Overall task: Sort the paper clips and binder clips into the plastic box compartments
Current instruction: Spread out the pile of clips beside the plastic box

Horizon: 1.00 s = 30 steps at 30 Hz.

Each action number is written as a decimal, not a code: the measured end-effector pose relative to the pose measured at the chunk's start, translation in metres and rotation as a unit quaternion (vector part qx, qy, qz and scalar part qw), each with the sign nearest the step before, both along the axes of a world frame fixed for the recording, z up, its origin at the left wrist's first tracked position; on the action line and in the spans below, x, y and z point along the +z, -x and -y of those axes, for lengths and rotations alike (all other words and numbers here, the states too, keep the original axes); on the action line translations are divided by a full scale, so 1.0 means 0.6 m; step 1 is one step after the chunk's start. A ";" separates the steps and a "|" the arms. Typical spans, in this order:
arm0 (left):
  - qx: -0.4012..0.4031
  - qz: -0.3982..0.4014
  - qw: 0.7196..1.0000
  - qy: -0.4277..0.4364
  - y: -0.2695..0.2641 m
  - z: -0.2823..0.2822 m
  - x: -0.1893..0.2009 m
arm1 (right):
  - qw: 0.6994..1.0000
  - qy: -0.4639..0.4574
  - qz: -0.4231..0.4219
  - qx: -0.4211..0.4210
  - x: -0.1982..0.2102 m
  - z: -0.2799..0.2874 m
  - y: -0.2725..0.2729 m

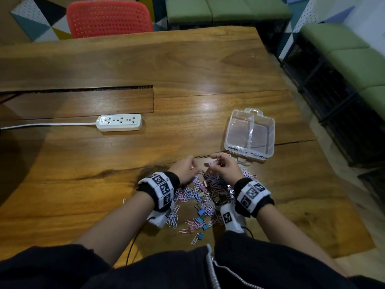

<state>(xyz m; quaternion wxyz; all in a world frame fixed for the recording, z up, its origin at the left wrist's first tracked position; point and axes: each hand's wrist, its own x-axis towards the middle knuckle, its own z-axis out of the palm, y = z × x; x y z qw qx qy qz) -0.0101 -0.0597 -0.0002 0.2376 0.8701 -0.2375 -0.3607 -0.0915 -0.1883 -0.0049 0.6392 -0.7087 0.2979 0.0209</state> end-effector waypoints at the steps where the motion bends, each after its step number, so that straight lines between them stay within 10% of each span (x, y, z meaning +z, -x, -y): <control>1: -0.060 0.029 0.997 -0.029 0.001 0.003 0.000 | 0.998 -0.054 0.000 -0.024 0.001 0.006 0.005; 4: -0.183 0.114 0.971 -0.103 0.005 0.008 -0.006 | 0.979 -0.192 0.000 -0.075 0.000 0.027 0.021; 13: -0.229 0.175 0.952 -0.105 0.026 0.003 -0.026 | 0.906 -0.396 0.001 -0.151 -0.005 0.051 0.057; 21: -0.049 -0.078 0.995 0.036 0.015 -0.016 -0.024 | 0.948 -0.294 -0.067 -0.097 -0.018 0.048 0.074; 26: 0.171 -0.377 0.874 0.253 0.012 -0.028 -0.016 | 0.978 -0.179 -0.085 -0.069 -0.003 0.030 0.072; 30: 0.224 -0.418 0.816 0.329 0.019 -0.015 -0.006 | 0.986 -0.136 -0.069 -0.074 -0.005 0.027 0.075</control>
